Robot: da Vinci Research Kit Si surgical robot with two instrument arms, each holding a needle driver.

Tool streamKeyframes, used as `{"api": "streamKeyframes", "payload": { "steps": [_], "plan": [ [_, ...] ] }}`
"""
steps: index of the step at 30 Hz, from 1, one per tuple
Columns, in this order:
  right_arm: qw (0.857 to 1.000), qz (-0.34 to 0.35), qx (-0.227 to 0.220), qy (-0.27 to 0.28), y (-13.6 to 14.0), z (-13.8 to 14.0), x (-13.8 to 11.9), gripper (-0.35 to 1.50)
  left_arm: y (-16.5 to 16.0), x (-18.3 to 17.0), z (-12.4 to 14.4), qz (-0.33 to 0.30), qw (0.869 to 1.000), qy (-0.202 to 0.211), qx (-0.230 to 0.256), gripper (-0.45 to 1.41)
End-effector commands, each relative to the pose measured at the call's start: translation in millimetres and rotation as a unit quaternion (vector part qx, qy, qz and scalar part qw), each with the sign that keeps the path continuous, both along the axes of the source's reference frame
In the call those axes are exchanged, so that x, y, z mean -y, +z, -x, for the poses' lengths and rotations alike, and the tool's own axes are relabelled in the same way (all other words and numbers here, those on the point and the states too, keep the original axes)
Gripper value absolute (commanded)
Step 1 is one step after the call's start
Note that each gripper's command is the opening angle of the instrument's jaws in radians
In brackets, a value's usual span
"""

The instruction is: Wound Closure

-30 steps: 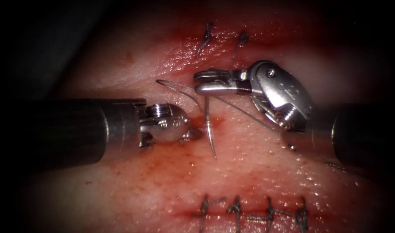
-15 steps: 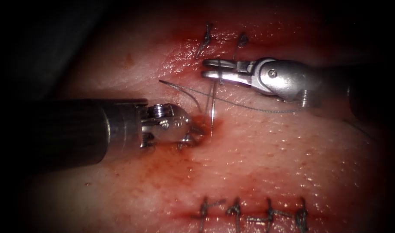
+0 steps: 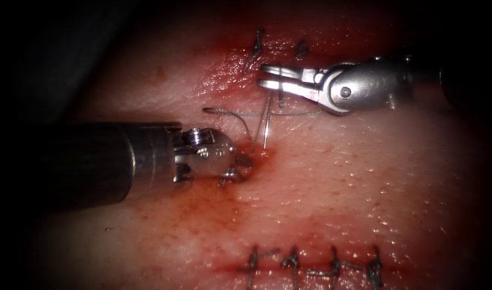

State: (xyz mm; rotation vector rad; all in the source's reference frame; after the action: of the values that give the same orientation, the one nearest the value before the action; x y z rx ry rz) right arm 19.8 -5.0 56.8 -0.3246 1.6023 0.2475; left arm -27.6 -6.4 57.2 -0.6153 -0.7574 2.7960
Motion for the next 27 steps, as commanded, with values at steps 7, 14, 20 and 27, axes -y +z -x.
{"api": "streamKeyframes", "payload": {
  "steps": [7,14,20,27],
  "plan": [
    [0.999,-0.035,-0.001,0.001,-1.2,-0.6,-0.4,-0.35,0.7,-0.1,1.0,-0.001,1.000,-0.003,-0.001,0.54],
    [0.999,-0.035,-0.001,0.007,-1.4,-0.7,-0.3,-0.35,0.8,0.2,1.2,0.001,1.000,-0.003,-0.002,0.54],
    [1.000,-0.025,-0.001,0.009,-0.9,-0.7,-0.1,-0.35,0.8,0.3,1.2,0.001,1.000,-0.003,-0.002,0.54],
    [1.000,-0.022,-0.002,0.014,-0.6,-1.2,0.0,-0.35,0.6,0.5,1.3,0.001,1.000,-0.003,-0.002,0.62]
  ]
}}
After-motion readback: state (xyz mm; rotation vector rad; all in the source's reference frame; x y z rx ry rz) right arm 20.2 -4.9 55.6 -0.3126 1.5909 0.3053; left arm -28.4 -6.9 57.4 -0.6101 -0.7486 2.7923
